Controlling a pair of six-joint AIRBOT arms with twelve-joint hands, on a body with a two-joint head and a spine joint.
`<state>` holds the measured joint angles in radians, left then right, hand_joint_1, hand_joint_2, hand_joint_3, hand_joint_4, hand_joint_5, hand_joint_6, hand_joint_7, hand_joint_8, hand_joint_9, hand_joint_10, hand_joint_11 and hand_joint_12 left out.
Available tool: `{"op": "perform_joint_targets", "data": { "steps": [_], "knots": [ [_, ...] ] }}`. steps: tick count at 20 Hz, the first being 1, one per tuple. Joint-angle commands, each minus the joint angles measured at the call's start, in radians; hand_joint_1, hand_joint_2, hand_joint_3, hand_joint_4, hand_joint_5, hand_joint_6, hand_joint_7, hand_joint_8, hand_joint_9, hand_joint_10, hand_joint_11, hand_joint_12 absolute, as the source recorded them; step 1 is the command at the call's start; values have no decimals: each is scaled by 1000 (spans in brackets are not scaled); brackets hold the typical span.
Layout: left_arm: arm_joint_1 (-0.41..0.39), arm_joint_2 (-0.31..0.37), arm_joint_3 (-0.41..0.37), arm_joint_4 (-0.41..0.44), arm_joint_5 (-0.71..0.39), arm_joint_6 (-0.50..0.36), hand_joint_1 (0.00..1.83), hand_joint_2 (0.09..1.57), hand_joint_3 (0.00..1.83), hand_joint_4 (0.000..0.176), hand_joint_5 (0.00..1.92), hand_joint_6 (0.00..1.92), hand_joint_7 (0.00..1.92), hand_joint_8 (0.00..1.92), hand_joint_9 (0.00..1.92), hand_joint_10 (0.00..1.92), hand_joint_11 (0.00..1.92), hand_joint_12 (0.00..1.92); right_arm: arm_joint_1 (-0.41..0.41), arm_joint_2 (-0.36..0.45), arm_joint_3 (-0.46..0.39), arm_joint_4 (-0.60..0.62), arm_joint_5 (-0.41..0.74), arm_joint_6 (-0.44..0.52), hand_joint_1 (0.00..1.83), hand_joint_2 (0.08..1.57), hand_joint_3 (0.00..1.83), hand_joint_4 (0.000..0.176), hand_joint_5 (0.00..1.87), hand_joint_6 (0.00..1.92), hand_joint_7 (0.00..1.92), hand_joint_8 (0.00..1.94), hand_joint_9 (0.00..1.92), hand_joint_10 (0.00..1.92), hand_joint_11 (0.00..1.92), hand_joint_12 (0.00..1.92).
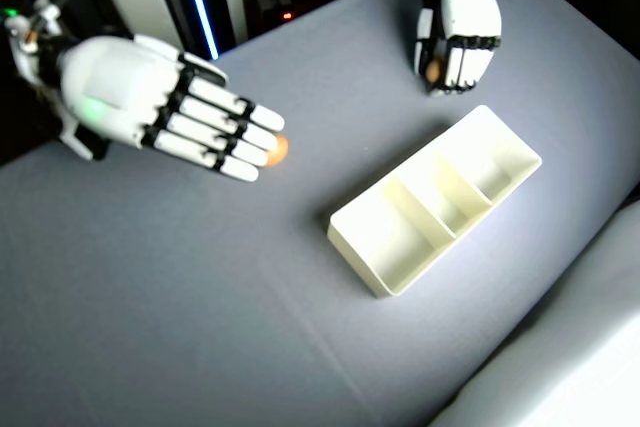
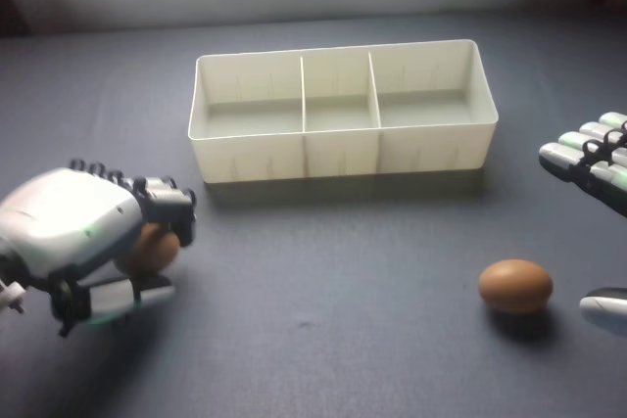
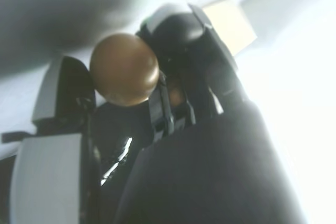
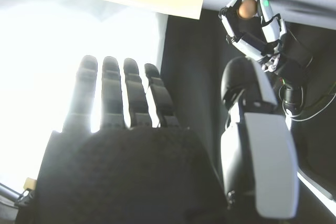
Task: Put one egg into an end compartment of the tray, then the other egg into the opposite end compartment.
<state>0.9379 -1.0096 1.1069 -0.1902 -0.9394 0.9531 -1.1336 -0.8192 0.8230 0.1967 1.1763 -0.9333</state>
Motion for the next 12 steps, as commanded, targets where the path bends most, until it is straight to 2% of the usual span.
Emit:
{"op": "perform_joint_targets", "data": {
  "steps": [1, 5, 6, 7, 9, 10, 11, 12],
  "knots": [
    [-5, 16, -3, 12, -154, 3, 1212, 1239, 3, 0, 737, 1131, 792, 1573, 863, 1594, 830, 1755, 6, -1, 0, -5, 131, 9, 334, 1227, 49, 0, 0, 0, 0, 0, 0, 0, 0, 0],
    [-56, 39, -14, 46, -184, 23, 1223, 1220, 0, 0, 767, 1087, 831, 1510, 859, 1572, 803, 1759, 6, -1, -1, -3, 139, 12, 310, 1230, 40, 0, 0, 0, 0, 0, 0, 0, 0, 0],
    [-79, 42, -12, 54, -173, 40, 1212, 1236, 4, 0, 736, 1115, 800, 1568, 826, 1649, 784, 1831, 6, -1, -1, -3, 142, 15, 300, 1228, 38, 0, 0, 0, 0, 0, 0, 0, 0, 0],
    [-100, 43, -8, 65, -169, 42, 1210, 1234, 1, 0, 746, 1132, 799, 1547, 757, 1605, 708, 1830, 5, -1, -2, -3, 143, 16, 310, 1232, 37, 0, 0, 0, 0, 0, 0, 0, 0, 0],
    [-150, 44, 4, 73, -162, 52, 1228, 1207, 0, 0, 808, 1008, 842, 1505, 879, 1609, 853, 1809, 5, -1, -3, -1, 145, 16, 298, 1239, 37, 0, 0, 0, 0, 0, 0, 0, 0, 0],
    [-176, 44, 10, 73, -147, 64, 1339, 1183, 0, 0, 830, 905, 841, 1348, 873, 1541, 838, 1711, 5, -1, -3, 0, 145, 16, 296, 1247, 39, 0, 0, 0, 0, 0, 0, 0, 0, 0],
    [-202, 41, 19, 73, -127, 73, 1351, 1199, 4, 0, 758, 1024, 789, 1352, 820, 1548, 819, 1662, 5, -1, -3, 0, 146, 16, 304, 1248, 37, 0, 0, 0, 0, 0, 0, 0, 0, 0],
    [-236, 32, 37, 73, -101, 74, 1356, 1191, 0, 0, 754, 1115, 805, 1264, 843, 1484, 771, 1606, 4, -1, -3, 0, 147, 16, 306, 1248, 36, 0, 0, 0, 0, 0, 0, 0, 0, 0]
  ]
}}
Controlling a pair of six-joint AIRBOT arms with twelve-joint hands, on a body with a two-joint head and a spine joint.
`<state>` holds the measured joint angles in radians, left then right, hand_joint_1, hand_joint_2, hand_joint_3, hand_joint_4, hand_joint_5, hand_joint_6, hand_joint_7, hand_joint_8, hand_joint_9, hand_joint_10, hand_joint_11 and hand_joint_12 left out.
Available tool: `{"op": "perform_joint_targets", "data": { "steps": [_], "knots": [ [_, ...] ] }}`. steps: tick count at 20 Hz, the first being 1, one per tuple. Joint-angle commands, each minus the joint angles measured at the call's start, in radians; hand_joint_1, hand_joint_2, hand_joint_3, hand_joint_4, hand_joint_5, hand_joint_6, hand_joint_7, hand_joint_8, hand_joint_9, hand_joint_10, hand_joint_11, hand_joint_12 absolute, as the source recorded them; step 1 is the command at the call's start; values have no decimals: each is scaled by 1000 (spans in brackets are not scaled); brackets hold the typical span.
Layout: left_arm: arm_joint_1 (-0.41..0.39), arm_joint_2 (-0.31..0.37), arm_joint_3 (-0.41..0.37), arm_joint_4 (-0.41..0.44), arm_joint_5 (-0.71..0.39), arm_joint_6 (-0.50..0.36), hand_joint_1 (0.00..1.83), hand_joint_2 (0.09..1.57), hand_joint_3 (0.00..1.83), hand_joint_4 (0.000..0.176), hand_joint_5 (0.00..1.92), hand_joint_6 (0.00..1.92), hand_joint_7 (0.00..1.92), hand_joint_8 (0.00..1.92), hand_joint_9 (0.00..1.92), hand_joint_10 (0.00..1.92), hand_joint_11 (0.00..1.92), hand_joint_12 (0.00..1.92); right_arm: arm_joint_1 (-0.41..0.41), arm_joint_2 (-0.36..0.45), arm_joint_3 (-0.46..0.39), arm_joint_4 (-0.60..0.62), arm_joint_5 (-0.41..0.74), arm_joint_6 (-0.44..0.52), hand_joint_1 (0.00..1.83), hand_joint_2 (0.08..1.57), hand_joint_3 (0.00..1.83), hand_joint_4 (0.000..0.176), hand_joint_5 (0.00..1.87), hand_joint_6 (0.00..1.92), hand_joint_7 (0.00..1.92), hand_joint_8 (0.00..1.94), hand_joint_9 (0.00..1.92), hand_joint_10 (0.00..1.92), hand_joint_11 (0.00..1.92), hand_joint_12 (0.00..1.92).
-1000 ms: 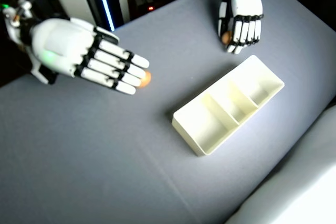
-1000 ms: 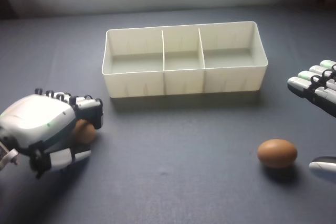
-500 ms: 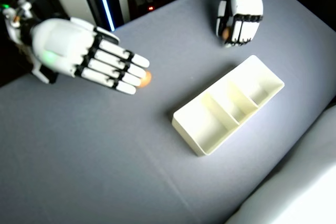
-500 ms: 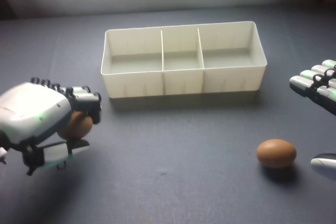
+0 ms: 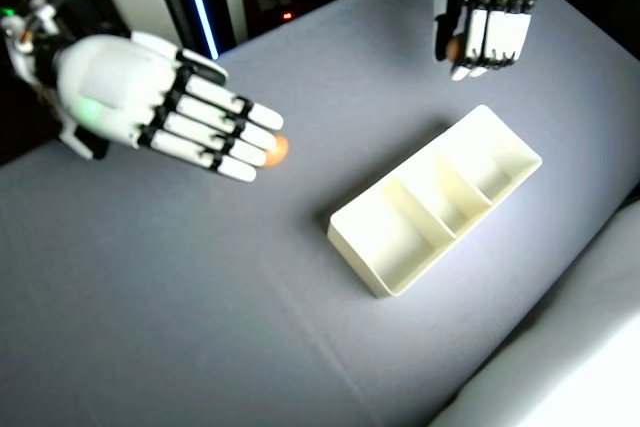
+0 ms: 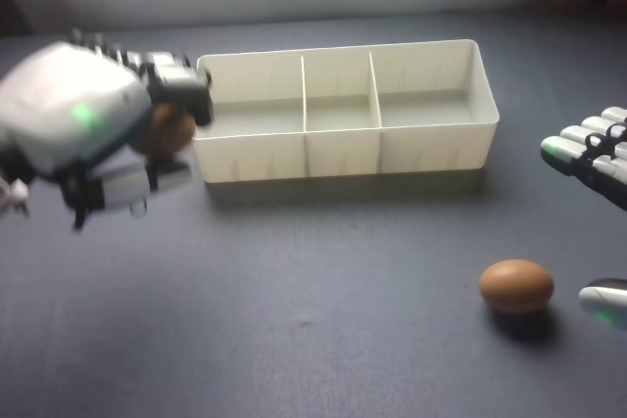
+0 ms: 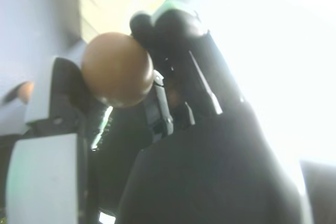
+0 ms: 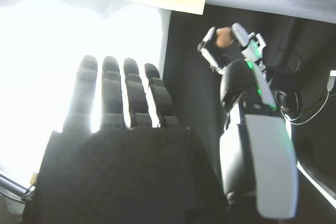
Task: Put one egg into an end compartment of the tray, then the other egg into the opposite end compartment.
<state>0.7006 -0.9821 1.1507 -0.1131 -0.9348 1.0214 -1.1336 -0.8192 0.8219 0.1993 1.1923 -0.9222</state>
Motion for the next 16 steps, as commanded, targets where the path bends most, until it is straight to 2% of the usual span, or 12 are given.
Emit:
{"op": "perform_joint_targets", "data": {
  "steps": [1, 2, 3, 4, 5, 6, 7, 9, 12, 14, 15, 16],
  "knots": [
    [-20, -7, 9, -4, -87, 6, 1356, 1191, 1, 0, 747, 1173, 805, 1243, 836, 1468, 728, 1595, 3, -1, -2, -3, 131, 5, 316, 1244, 32, 0, 0, 0, 0, 0, 0, 0, 0, 0],
    [-48, -23, 31, -6, -59, 6, 1352, 1206, 3, 0, 720, 1170, 782, 1313, 803, 1517, 727, 1632, 0, -1, -2, -1, 132, 6, 321, 1245, 31, 0, 0, 0, 0, 0, 0, 0, 0, 0],
    [-96, -55, 69, -9, -9, 6, 1233, 1251, 6, 0, 701, 1155, 760, 1585, 879, 1757, 849, 1867, -4, -2, -2, 3, 133, 6, 343, 1238, 26, 0, 0, 0, 0, 0, 0, 0, 0, 0],
    [-100, -58, 72, -9, -7, 6, 1233, 1251, 6, 0, 701, 1155, 760, 1585, 879, 1757, 849, 1867, -5, -2, -2, 3, 134, 6, 343, 1238, 26, 0, 0, 0, 0, 0, 0, 0, 0, 0],
    [-132, -83, 102, -9, 38, 6, 1204, 1256, 4, 0, 702, 1346, 736, 1519, 1044, 1888, 1082, 1910, -7, -3, -2, 4, 135, 6, 348, 1238, 25, 0, 0, 0, 0, 0, 0, 0, 0, 0],
    [-158, -107, 132, -15, 70, 6, 1116, 1254, 3, 0, 727, 1410, 1029, 1839, 1231, 1914, 1263, 1919, -8, -4, -1, 4, 135, 6, 370, 1245, 26, 0, 0, 0, 0, 0, 0, 0, 0, 0],
    [-189, -132, 159, -16, 107, 6, 1306, 1041, 412, 0, 710, 1271, 820, 1564, 891, 1778, 963, 1921, -9, -6, 0, 4, 135, 7, 369, 1245, 24, 0, 0, 0, 0, 0, 0, 0, 0, 0],
    [-236, -180, 211, -16, 183, 6, 1345, 1176, 121, 0, 683, 1122, 760, 1434, 801, 1681, 798, 1864, -10, -8, 2, 4, 135, 8, 347, 1241, 20, 0, 0, 0, 0, 0, 0, 0, 0, 0],
    [-253, -237, 272, -45, 255, 8, 1196, 1267, 16, 0, 625, 1297, 781, 1584, 806, 1705, 775, 1913, -12, -12, 4, 3, 135, 10, 361, 1239, 17, 0, 0, 0, 0, 0, 0, 0, 0, 0],
    [-255, -270, 307, -59, 295, 8, 1109, 1292, 6, 12, 620, 1478, 691, 1499, 496, 1455, 327, 1890, -12, -13, 6, 3, 135, 12, 371, 1239, 16, 0, 0, 0, 0, 0, 0, 0, 0, 0],
    [-255, -279, 316, -63, 307, 8, 1002, 1231, 0, 0, 329, 1071, 411, 1016, 320, 1235, 148, 1769, -13, -13, 6, 3, 135, 13, 373, 1238, 15, 0, 0, 0, 0, 0, 0, 0, 0, 0],
    [-255, -287, 323, -67, 313, 8, 905, 1195, 0, 16, 158, 774, 240, 616, 90, 979, 29, 1567, -13, -13, 6, 3, 135, 13, 374, 1245, 18, 0, 0, 0, 0, 0, 0, 0, 0, 0]
  ]
}}
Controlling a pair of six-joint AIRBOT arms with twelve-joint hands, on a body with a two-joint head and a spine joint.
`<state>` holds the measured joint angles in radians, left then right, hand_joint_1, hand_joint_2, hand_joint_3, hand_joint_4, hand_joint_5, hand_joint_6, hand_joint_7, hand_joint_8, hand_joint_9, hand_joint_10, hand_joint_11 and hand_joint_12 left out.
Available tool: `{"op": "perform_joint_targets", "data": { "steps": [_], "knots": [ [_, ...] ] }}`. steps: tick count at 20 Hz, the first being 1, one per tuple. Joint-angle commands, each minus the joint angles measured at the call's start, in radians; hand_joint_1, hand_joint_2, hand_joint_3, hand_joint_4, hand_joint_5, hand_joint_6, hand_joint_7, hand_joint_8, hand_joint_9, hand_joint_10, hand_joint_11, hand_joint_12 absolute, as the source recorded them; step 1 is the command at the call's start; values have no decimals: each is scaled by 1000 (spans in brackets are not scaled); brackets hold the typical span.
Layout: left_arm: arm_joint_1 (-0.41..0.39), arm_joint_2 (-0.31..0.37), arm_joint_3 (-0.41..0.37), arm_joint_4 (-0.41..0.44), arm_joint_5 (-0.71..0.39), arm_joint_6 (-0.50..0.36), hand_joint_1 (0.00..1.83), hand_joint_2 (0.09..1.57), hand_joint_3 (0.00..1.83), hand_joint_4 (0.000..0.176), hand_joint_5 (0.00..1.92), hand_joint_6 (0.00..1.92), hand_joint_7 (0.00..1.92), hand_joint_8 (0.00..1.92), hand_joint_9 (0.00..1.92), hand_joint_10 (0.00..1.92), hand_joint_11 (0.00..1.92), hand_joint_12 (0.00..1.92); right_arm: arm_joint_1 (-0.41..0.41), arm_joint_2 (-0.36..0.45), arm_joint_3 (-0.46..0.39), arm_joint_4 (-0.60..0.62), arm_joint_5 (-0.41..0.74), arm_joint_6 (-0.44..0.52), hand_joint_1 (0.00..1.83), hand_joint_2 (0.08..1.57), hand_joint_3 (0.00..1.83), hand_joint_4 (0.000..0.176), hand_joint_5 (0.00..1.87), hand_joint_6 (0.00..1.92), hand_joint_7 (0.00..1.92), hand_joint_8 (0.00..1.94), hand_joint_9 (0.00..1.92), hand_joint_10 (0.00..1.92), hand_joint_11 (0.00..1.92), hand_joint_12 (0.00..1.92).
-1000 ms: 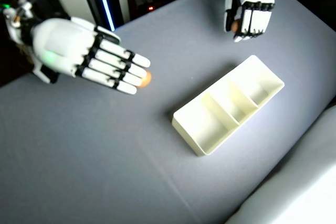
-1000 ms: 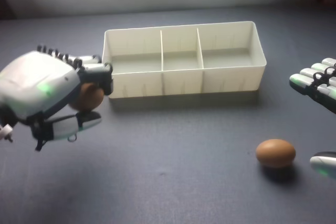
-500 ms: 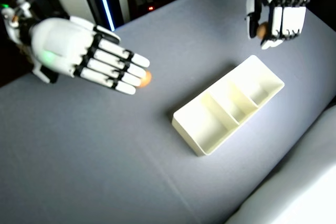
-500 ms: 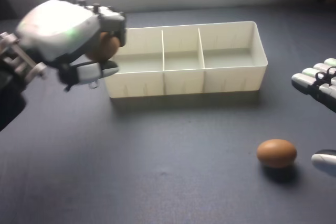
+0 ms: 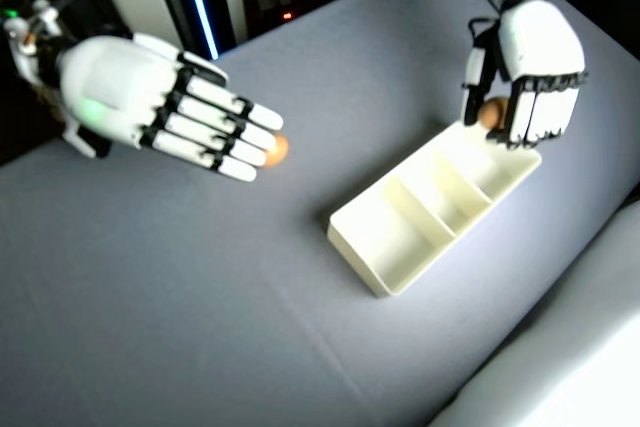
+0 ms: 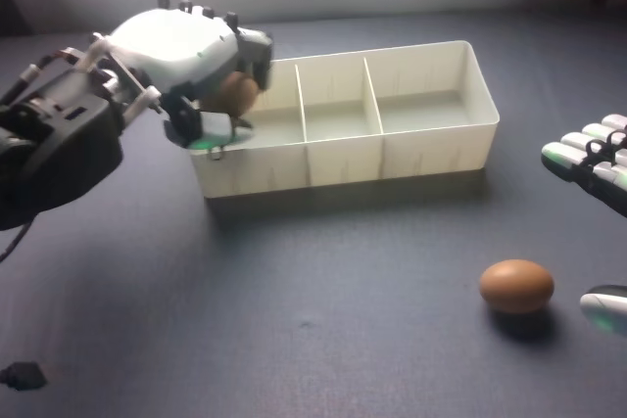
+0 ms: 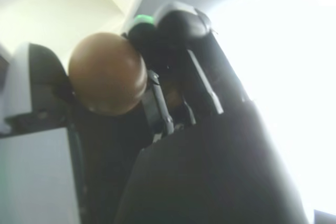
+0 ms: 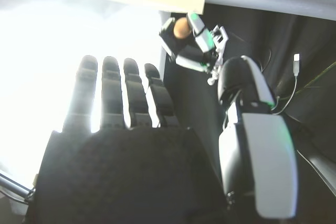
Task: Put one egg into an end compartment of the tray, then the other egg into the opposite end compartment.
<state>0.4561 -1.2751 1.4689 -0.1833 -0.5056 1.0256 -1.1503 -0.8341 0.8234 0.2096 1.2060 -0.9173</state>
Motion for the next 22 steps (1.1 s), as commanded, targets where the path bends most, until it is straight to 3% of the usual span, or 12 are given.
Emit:
{"op": "perform_joint_targets", "data": {
  "steps": [1, 2, 3, 4, 7, 12, 14, 15, 16, 17, 21, 22],
  "knots": [
    [-11, 5, 4, 3, -118, 4, 825, 1189, 0, 53, 78, 588, 168, 356, 17, 705, 5, 1246, 4, 2, 4, -7, 121, 9, 370, 1246, 17, 0, 0, 0, 0, 0, 0, 0, 0, 0],
    [-11, 7, 1, 3, -125, 4, 703, 1206, 1, 103, 15, 314, 57, 139, 3, 314, 0, 833, 4, 2, 4, -8, 121, 9, 385, 1248, 17, 0, 0, 0, 0, 0, 0, 0, 0, 0],
    [-10, 14, -7, 4, -137, 5, 563, 1212, 1, 130, 2, 62, 11, 27, 0, 62, 0, 191, 4, 2, 4, -11, 121, 11, 391, 1251, 18, 0, 0, 0, 0, 0, 0, 0, 0, 0],
    [-10, 22, -18, 6, -153, 5, 476, 1216, 2, 133, 0, 12, 1, 5, 0, 12, 0, 37, 4, 2, 4, -14, 121, 12, 394, 1248, 16, 0, 0, 0, 0, 0, 0, 0, 0, 0],
    [-5, 61, -63, 24, -220, 5, 223, 1232, 9, 163, 0, 0, 0, 0, 0, 0, 0, 0, 4, 2, 5, -32, 122, 28, 383, 1233, 6, 0, 0, 0, 0, 0, 0, 0, 0, 0],
    [61, 196, -211, 62, -441, 5, 129, 1304, 33, 176, 0, 0, 0, 0, 0, 0, 0, 0, 14, 2, 19, -88, 96, 97, 450, 1206, 0, 0, 0, 0, 0, 0, 0, 0, 0, 0],
    [124, 261, -276, 62, -557, -7, 263, 1370, 23, 137, 22, 9, 0, 0, 0, 0, 0, 0, 25, 1, 24, -105, 52, 104, 507, 1193, 0, 0, 0, 0, 0, 0, 0, 0, 0, 0],
    [154, 282, -294, 63, -592, -16, 263, 1370, 23, 137, 22, 9, 0, 0, 0, 0, 0, 0, 30, -1, 26, -109, 37, 104, 507, 1193, 0, 0, 0, 0, 0, 0, 0, 0, 0, 0],
    [183, 299, -308, 63, -625, -29, 321, 1367, 14, 104, 122, 49, 0, 0, 0, 0, 0, 0, 35, -9, 32, -112, 17, 104, 546, 1164, 0, 0, 0, 0, 0, 0, 0, 0, 0, 0],
    [250, 331, -339, 49, -695, -52, 452, 1364, 5, 91, 167, 62, 0, 0, 0, 0, 0, 0, 53, -30, 52, -115, -32, 106, 549, 1144, 0, 0, 0, 0, 0, 0, 0, 0, 0, 0],
    [363, 374, -395, 10, -801, -53, 569, 1377, 1, 103, 151, 20, 0, 0, 0, 0, 4, 2, 99, -94, 104, -109, -130, 108, 714, 1144, 0, 0, 0, 0, 0, 0, 43, 20, 27, 14],
    [400, 377, -404, -7, -818, -53, 578, 1379, 1, 78, 155, 18, 0, 0, 0, 0, 14, 6, 118, -121, 129, -106, -169, 108, 740, 1098, 56, 0, 0, 0, 4, 13, 26, 161, 5, 379]
  ]
}}
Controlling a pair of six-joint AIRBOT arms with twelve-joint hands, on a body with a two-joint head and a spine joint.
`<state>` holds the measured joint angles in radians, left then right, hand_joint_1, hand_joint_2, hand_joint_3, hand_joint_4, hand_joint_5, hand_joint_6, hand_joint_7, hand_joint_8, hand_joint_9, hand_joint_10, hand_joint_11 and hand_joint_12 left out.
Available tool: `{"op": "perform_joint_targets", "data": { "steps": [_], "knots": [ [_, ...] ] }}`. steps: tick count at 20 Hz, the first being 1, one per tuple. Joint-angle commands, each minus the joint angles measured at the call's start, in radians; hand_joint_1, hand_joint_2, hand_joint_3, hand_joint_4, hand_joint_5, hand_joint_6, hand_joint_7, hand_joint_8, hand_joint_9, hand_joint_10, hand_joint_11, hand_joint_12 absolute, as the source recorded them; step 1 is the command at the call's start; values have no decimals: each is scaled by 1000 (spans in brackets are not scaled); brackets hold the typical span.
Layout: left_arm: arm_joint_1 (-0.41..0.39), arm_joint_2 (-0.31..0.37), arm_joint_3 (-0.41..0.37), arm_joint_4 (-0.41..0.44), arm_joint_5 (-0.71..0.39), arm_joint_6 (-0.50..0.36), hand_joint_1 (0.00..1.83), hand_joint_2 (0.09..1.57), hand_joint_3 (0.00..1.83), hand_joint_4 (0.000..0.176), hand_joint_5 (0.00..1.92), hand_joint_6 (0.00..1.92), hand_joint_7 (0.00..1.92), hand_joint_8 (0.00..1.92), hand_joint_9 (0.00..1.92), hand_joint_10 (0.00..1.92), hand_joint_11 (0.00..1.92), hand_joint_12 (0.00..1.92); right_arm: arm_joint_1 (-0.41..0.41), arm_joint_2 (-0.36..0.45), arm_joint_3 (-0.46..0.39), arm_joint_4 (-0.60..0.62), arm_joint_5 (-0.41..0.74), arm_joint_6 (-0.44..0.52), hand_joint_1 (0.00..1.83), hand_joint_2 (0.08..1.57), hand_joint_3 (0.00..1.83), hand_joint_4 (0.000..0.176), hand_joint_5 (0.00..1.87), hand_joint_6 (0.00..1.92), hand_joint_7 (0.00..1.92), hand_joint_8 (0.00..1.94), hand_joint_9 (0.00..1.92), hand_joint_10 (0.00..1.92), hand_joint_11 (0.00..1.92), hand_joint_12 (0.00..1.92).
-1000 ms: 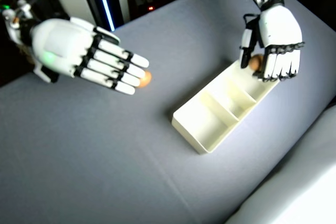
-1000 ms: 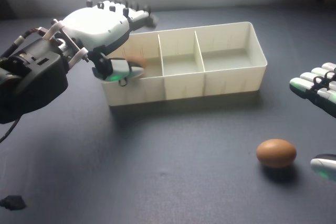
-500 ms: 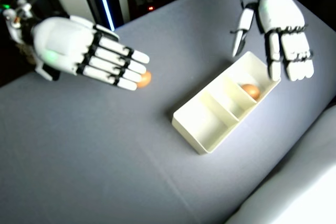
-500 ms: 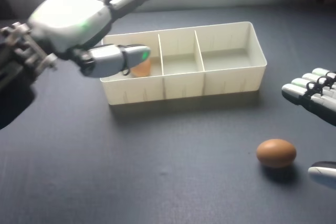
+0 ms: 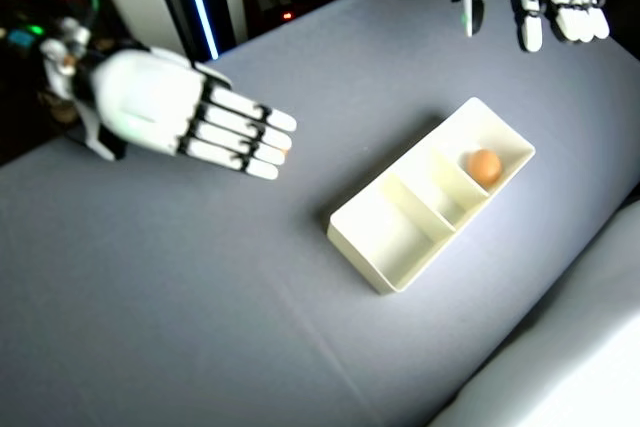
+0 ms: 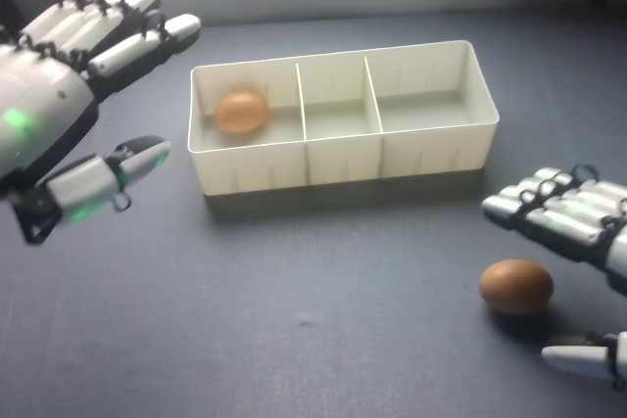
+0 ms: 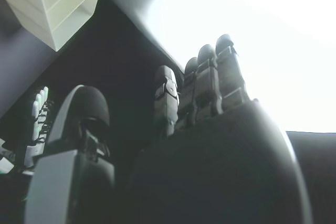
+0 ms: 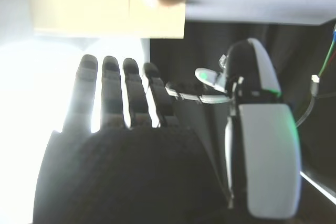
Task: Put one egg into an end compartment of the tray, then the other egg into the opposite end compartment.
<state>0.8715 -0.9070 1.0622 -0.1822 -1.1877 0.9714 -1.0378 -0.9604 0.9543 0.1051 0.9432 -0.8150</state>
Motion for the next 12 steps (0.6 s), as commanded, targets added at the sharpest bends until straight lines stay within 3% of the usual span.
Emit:
{"op": "perform_joint_targets", "data": {
  "steps": [1, 2, 3, 4, 5, 6, 7, 8, 9, 10, 11, 12],
  "knots": [
    [-2, 10, -1, -16, -141, 0, 672, 1383, 0, 37, 149, 9, 0, 0, 0, 0, 0, 0, 14, -6, 9, 1, 74, 5, 737, 1127, 10, 0, 0, 0, 66, 9, 0, 416, 0, 871],
    [24, 10, -3, -30, -151, -13, 681, 1389, 2, 25, 154, 10, 0, 0, 0, 0, 0, 0, 29, -28, 28, 7, 52, 5, 743, 1131, 5, 0, 26, 9, 114, 20, 0, 494, 0, 888],
    [38, 10, -3, -37, -160, -26, 685, 1381, 0, 12, 167, 13, 0, 0, 0, 0, 14, 6, 37, -39, 38, 8, 39, 5, 809, 1148, 5, 0, 102, 31, 254, 54, 0, 733, 0, 1125],
    [52, 10, -5, -42, -170, -34, 685, 1381, 0, 12, 167, 13, 0, 0, 0, 0, 14, 6, 48, -52, 49, 9, 24, 5, 809, 1148, 5, 0, 102, 31, 254, 54, 0, 733, 0, 1125],
    [65, 10, -9, -45, -185, -36, 657, 1377, 0, 0, 176, 10, 0, 0, 0, 0, 23, 12, 57, -62, 59, 9, 8, 4, 993, 1207, 7, 0, 414, 159, 624, 246, 172, 1112, 0, 1644],
    [72, 12, -13, -46, -193, -36, 657, 1377, 0, 0, 176, 10, 0, 0, 0, 0, 23, 12, 64, -68, 65, 9, -3, -4, 993, 1207, 7, 0, 414, 159, 624, 246, 172, 1112, 0, 1644],
    [76, 15, -17, -45, -202, -36, 653, 1379, 0, 0, 174, 8, 0, 0, 0, 0, 4, 4, 73, -69, 65, 9, -5, -22, 1178, 1221, 4, 0, 604, 1053, 849, 1101, 597, 1284, 419, 1697],
    [86, 20, -23, -45, -216, -36, 646, 1380, 0, 0, 179, 7, 0, 0, 0, 0, 18, 8, 96, -69, 67, 9, -6, -42, 1207, 1248, 11, 0, 644, 1322, 816, 1411, 877, 1428, 850, 1652],
    [88, 21, -23, -45, -217, -36, 662, 1379, 0, 0, 180, 5, 0, 0, 0, 0, 24, 12, 100, -69, 67, 8, -6, -45, 1327, 1219, 0, 0, 638, 1255, 787, 1331, 915, 1458, 916, 1627],
    [92, 22, -25, -45, -222, -36, 662, 1379, 0, 0, 180, 5, 0, 0, 0, 0, 24, 12, 112, -68, 67, 7, -6, -52, 1327, 1219, 0, 0, 638, 1255, 787, 1331, 915, 1458, 916, 1627],
    [95, 23, -26, -46, -225, -37, 688, 1385, 1, 0, 180, 3, 0, 0, 0, 0, 4, 6, 131, -65, 67, -5, -1, -54, 1339, 1231, 4, 0, 613, 1309, 755, 1345, 844, 1535, 768, 1680],
    [98, 24, -28, -46, -229, -37, 667, 1390, 3, 0, 180, 3, 0, 0, 0, 0, 0, 4, 148, -59, 67, -17, 5, -54, 1211, 1268, 9, 0, 597, 1385, 785, 1468, 886, 1449, 847, 1695]
  ]
}}
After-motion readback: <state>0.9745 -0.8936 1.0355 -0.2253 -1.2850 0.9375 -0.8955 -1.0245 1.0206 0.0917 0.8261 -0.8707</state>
